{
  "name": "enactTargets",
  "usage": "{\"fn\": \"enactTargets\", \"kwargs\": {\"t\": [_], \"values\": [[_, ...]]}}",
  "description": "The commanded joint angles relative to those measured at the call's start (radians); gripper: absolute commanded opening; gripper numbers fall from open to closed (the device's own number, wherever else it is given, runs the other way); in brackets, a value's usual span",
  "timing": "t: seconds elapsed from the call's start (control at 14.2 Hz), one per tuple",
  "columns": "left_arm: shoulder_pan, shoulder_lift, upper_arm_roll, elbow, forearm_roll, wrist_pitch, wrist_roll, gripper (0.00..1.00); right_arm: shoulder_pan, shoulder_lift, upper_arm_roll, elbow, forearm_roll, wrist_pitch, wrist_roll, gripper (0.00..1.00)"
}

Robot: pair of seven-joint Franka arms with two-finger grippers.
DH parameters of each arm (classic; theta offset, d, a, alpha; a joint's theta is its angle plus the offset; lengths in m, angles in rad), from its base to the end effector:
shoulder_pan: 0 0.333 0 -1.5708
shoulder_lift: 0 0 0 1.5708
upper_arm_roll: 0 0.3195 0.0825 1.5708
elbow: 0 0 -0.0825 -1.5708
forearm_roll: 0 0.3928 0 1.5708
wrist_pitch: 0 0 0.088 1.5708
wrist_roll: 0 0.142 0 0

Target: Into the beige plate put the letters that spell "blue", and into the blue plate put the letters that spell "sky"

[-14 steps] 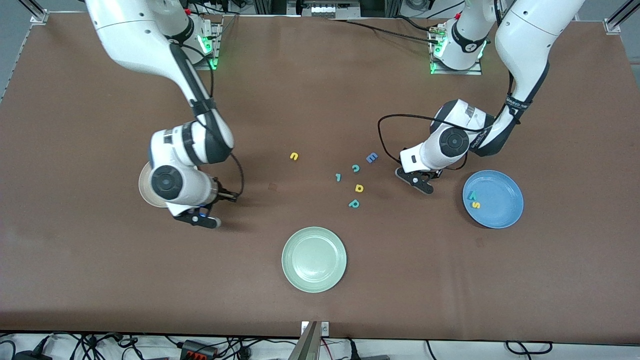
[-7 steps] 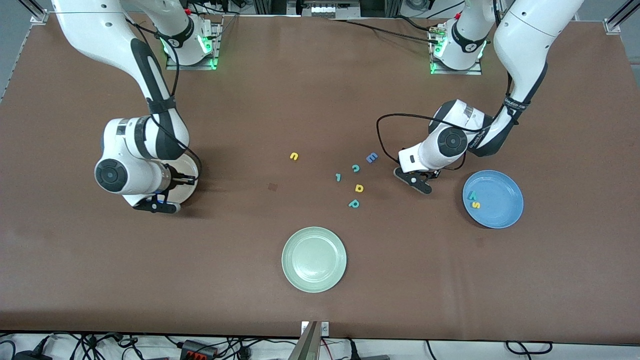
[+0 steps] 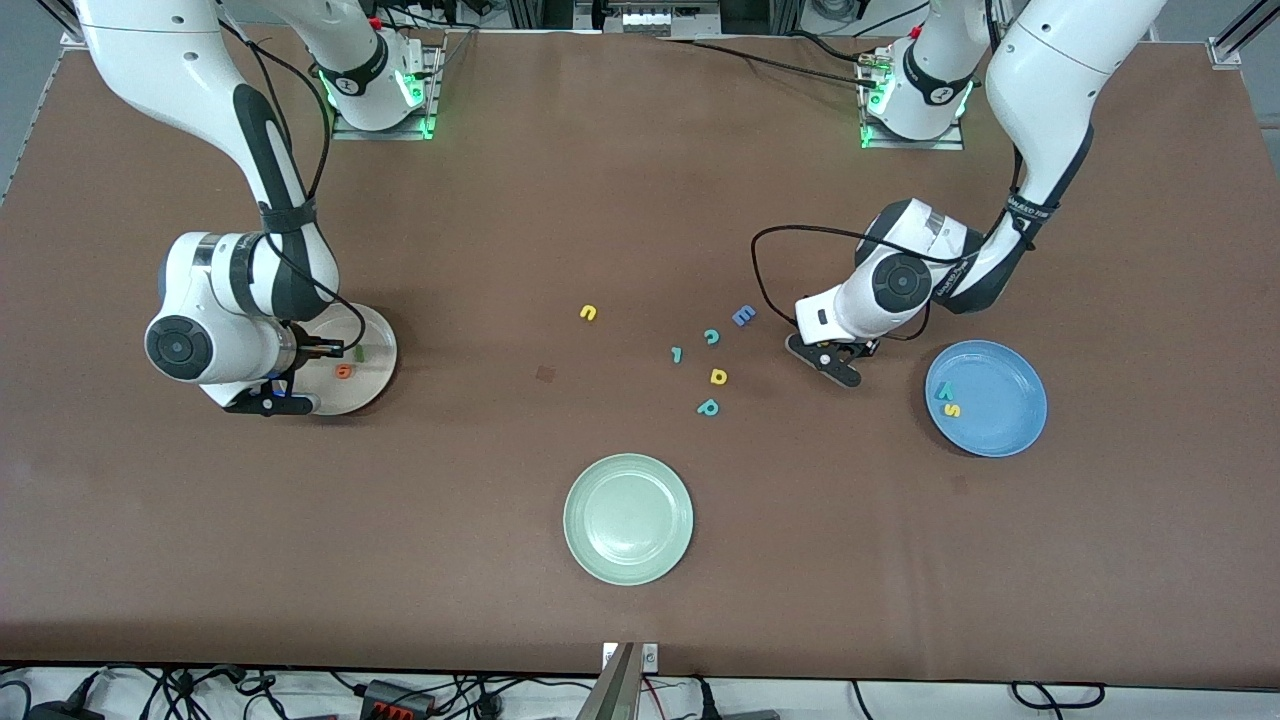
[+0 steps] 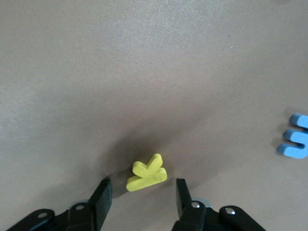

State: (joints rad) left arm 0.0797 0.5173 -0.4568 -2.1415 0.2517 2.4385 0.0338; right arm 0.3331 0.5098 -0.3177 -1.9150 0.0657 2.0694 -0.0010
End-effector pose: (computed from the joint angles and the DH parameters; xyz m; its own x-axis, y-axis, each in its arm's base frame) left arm 0.5095 -0.2121 0.1311 0.8240 -0.5497 -0.1373 -0.5417 -0.8353 0.0935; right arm 0.5850 0.0132 0.1796 0.9470 -0.0294 -0.3198 0.0056 -0.9941 0.1081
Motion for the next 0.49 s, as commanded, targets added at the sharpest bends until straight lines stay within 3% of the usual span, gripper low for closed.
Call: {"fn": "enactTargets", "kwargs": {"t": [0.0,0.14,0.28,0.42], "values": [[-0.008,0.004,0.009,0.011,0.057,0.007,-0.023,0.53,-0.026,0.004,0.006,-0.015,-0.020,0.021,-0.022,0.20],[-0.008,0.003,0.010,0.012,0.069,0.005,-0.020,0.30,-0.032,0.018,0.006,-0.013,-0.018,0.023,-0.030,0.34],[-0.005,0.003,0.009,0.026,0.101,-0.001,-0.018,0.24,-0.040,0.021,0.006,-0.009,-0.017,0.017,-0.027,1.00],[-0.001,0.001,0.009,0.029,0.103,-0.002,-0.017,0.24,-0.029,0.006,0.008,0.005,-0.012,0.005,-0.019,1.00]]}}
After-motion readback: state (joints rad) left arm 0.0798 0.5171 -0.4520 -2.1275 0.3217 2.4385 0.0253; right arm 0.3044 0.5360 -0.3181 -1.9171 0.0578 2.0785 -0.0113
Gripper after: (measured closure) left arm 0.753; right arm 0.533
